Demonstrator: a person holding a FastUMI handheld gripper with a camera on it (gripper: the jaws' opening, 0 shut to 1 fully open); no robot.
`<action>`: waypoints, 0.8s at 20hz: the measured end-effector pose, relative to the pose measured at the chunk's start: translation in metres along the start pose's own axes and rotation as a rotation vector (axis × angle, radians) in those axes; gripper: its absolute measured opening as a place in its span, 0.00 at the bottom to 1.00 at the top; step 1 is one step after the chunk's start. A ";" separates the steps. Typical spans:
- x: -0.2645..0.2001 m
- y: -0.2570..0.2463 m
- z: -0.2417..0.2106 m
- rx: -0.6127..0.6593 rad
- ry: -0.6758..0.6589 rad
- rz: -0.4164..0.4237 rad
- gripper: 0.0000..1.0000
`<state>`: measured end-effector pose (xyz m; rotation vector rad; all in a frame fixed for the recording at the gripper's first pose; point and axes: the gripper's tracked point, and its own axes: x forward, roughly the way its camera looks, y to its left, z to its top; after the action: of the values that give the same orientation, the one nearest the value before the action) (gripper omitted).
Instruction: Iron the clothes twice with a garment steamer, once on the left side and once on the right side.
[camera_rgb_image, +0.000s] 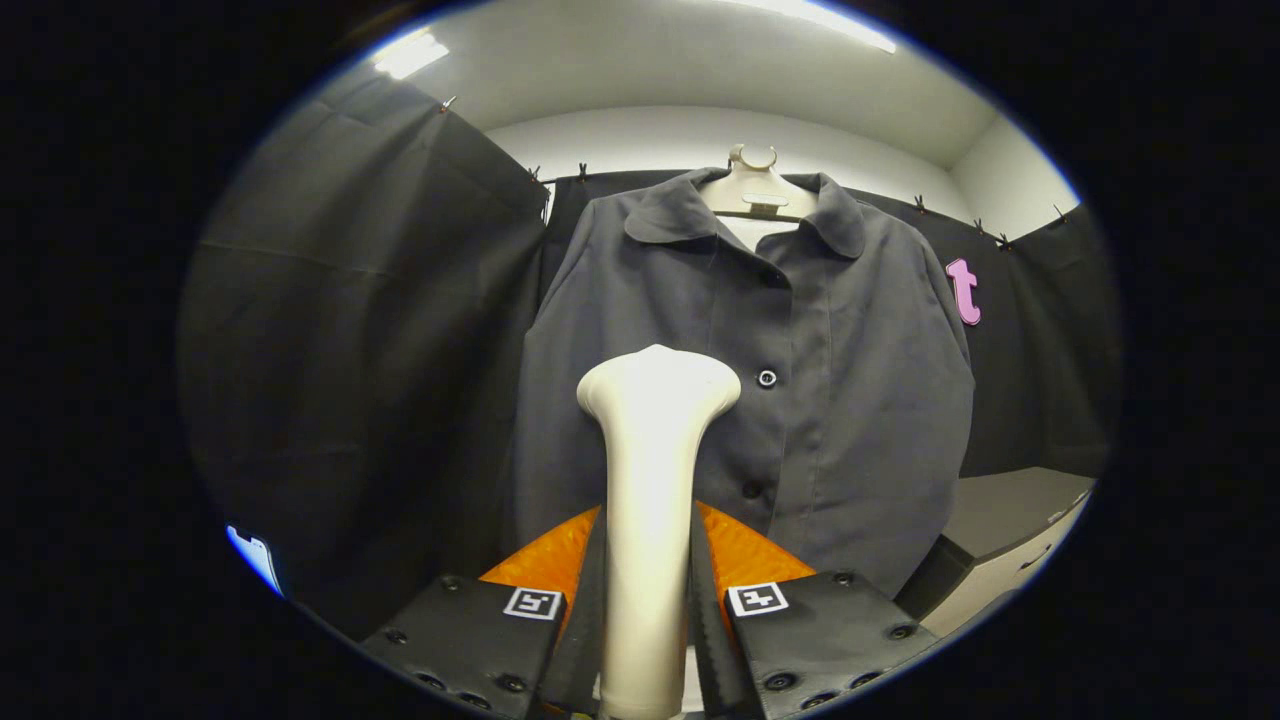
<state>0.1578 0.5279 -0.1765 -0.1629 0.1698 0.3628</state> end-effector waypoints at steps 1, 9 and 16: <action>-0.003 0.002 -0.006 0.003 0.011 0.008 0.47; -0.017 0.010 -0.056 0.007 0.102 0.034 0.47; -0.035 0.020 -0.107 0.024 0.203 0.050 0.47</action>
<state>0.1038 0.5150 -0.2761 -0.1720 0.3793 0.3942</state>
